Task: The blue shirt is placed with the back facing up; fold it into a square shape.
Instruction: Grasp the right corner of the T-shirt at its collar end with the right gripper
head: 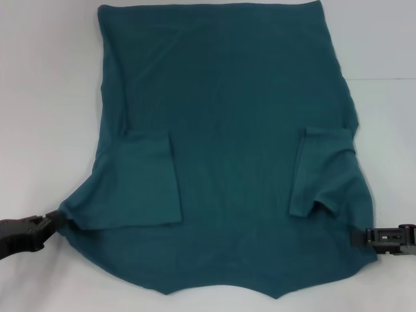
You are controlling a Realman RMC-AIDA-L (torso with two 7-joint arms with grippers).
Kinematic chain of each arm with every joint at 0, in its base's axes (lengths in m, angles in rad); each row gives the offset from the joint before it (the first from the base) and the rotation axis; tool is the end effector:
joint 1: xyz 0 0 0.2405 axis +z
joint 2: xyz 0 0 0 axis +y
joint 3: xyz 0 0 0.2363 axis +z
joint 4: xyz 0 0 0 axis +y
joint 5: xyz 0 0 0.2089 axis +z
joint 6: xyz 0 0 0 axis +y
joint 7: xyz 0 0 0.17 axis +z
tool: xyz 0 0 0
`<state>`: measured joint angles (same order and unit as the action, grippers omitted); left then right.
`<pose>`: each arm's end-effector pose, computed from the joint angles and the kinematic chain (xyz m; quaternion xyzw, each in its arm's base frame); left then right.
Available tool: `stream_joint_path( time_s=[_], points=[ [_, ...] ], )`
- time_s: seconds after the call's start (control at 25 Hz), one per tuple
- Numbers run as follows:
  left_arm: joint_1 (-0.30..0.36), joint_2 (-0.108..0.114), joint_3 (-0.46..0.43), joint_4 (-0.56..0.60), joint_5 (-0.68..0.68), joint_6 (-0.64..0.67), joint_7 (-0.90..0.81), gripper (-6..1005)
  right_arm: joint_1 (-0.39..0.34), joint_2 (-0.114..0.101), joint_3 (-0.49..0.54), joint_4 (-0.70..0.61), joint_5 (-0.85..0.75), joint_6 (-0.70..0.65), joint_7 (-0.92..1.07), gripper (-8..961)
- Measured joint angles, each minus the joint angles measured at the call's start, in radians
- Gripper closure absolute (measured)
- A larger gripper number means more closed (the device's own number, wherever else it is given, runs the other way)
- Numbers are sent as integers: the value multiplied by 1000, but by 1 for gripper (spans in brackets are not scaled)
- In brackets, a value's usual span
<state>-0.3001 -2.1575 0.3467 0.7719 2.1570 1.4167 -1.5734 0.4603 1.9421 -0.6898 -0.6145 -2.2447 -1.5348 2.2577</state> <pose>-0.3481 0.2801 0.0172 -0.8083 -0.4589 -0.2265 0.2911 0.3208 0.2999 0.0170 -0.7536 0.6401 0.1262 0.0793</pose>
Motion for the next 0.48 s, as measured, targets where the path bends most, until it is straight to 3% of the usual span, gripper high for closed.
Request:
stream_joint_path(
  time_s=[0.48],
  points=[
    [-4,-1,-1,0,-5,1,-4,960,-13,-18,13,-8,-1,-25,9,29]
  ],
)
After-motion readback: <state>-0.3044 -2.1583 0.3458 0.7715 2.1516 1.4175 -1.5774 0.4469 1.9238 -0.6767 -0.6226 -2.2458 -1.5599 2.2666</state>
